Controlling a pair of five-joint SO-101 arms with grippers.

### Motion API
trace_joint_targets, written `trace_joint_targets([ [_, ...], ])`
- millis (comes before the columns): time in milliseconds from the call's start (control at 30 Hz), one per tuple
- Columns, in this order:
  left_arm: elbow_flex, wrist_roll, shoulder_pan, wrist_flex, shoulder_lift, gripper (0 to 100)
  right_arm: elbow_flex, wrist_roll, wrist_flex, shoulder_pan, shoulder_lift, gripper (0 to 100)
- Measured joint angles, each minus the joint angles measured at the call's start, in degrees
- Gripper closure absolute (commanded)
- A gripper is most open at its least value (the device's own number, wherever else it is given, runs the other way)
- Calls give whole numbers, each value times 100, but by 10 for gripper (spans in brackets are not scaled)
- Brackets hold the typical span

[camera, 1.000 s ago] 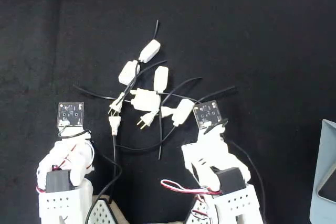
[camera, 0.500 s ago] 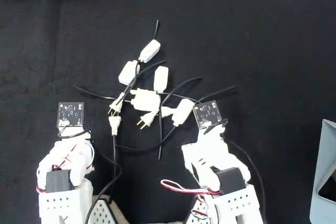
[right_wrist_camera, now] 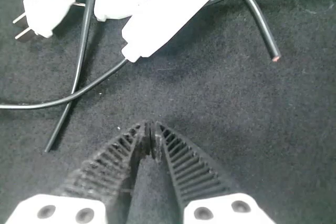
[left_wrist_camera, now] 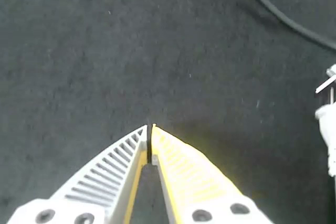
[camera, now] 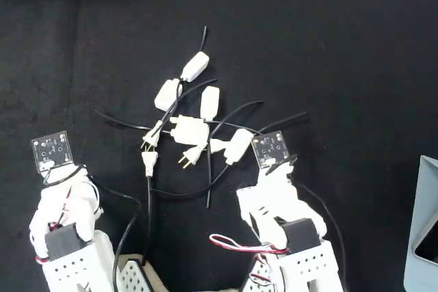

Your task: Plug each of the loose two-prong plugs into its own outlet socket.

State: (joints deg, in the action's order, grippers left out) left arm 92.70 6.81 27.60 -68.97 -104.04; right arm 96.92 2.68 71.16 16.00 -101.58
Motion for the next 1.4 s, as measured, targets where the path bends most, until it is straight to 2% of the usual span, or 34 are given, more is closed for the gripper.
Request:
trace_joint_targets([
  [233, 299, 9, -334, 246, 0, 970, -809, 26, -457, -545, 0, 984],
  [300, 343, 9, -413, 264, 0, 970, -1292, 237, -422, -703, 0, 984],
  [467, 352, 9, -448, 273, 0, 970, -2576, 501, -53, -615, 677, 985],
  [900, 352, 9, -448, 281, 0, 970, -5538, 1785, 9, 985, 5881, 983],
  [1200, 360, 9, -448, 281, 0, 970, -6760, 3007, -475, 1662, 8747, 977],
  [1400, 360, 9, -448, 281, 0, 970, -7569, 3710, -536, 1855, 10136, 786],
])
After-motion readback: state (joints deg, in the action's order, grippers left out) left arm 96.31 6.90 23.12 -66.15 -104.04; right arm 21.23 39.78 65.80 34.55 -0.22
